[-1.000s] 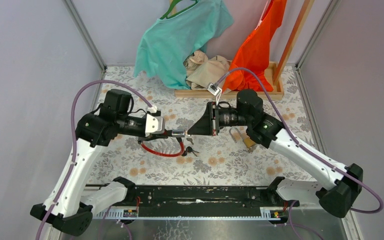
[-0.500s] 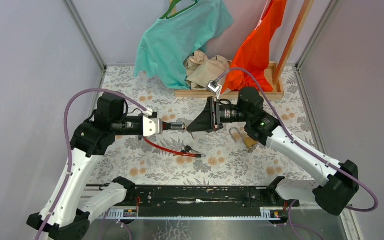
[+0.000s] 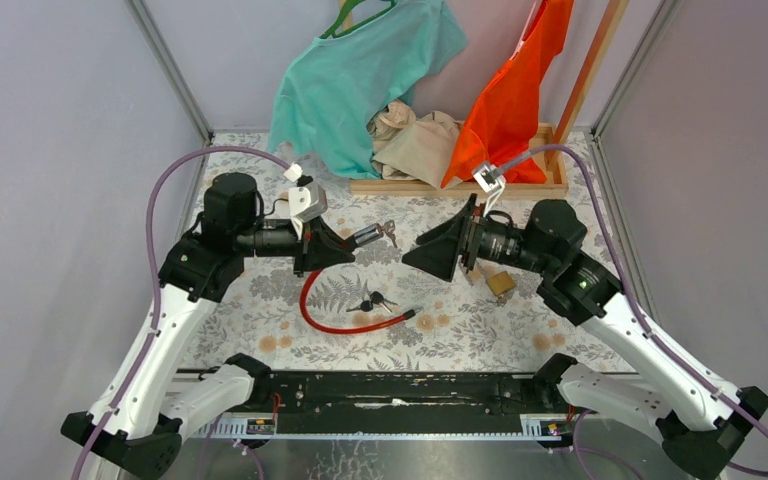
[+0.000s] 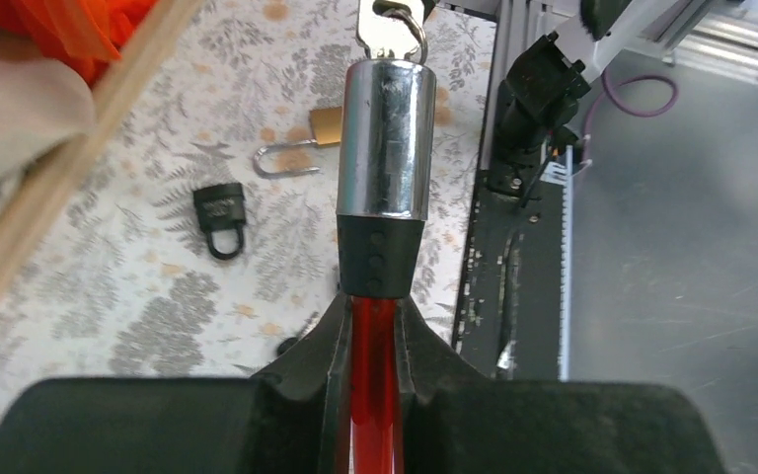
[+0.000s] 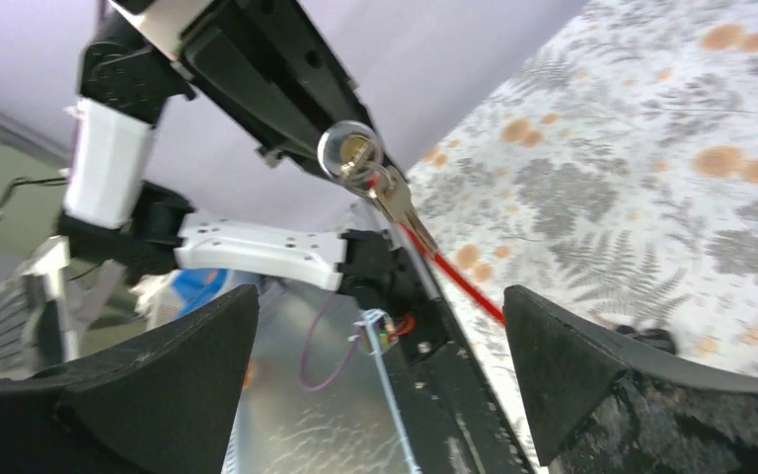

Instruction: Unlock with the key

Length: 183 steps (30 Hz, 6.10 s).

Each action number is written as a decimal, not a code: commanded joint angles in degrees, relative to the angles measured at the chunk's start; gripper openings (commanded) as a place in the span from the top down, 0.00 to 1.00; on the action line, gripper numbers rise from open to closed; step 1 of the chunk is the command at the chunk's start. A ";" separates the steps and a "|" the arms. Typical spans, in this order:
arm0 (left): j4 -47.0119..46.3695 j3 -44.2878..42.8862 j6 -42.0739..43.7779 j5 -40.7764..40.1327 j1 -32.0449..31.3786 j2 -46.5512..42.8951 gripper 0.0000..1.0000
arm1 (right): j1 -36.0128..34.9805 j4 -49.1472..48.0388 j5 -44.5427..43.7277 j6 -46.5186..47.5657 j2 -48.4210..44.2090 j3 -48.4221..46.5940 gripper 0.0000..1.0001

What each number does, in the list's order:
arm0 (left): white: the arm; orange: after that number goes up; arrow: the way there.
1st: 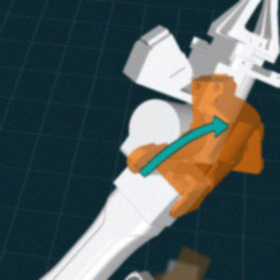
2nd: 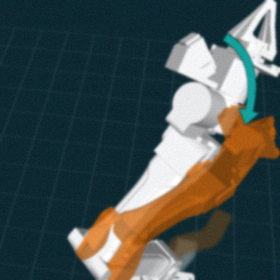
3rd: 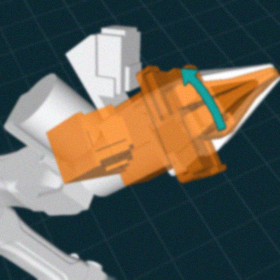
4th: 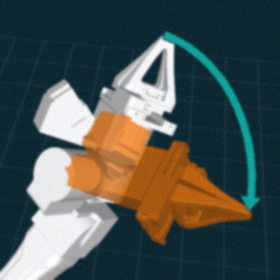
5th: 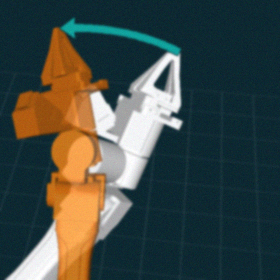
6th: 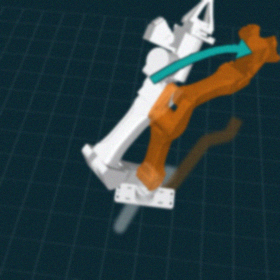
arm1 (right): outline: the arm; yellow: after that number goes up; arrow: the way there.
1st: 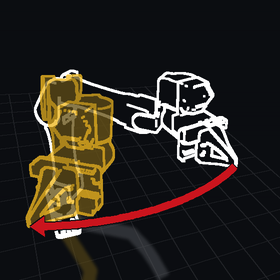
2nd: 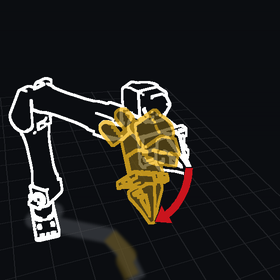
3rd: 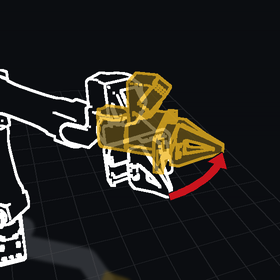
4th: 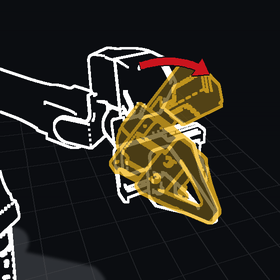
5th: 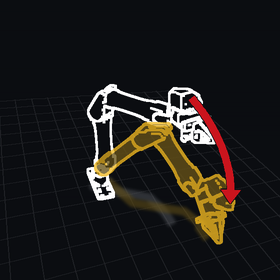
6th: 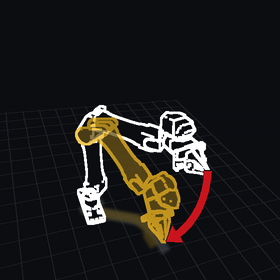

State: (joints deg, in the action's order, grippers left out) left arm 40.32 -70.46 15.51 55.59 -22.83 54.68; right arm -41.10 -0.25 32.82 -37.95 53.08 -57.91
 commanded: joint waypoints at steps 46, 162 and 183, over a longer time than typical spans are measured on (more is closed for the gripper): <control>-20.00 10.59 -0.67 -38.75 9.42 31.02 1.00 | -16.25 -6.94 -30.34 31.22 48.91 3.73 0.43; -11.50 20.51 5.79 2.03 -2.33 -7.34 0.40 | -16.36 -4.45 -11.90 10.39 6.47 -1.91 1.00; -9.69 17.73 15.29 -5.14 -4.00 -7.28 1.00 | -16.31 -4.65 -12.95 9.21 5.08 -0.17 1.00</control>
State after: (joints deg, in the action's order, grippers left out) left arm 28.34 -50.04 22.28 54.15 -26.61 48.49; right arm -57.06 -2.24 20.47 -28.38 59.96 -58.00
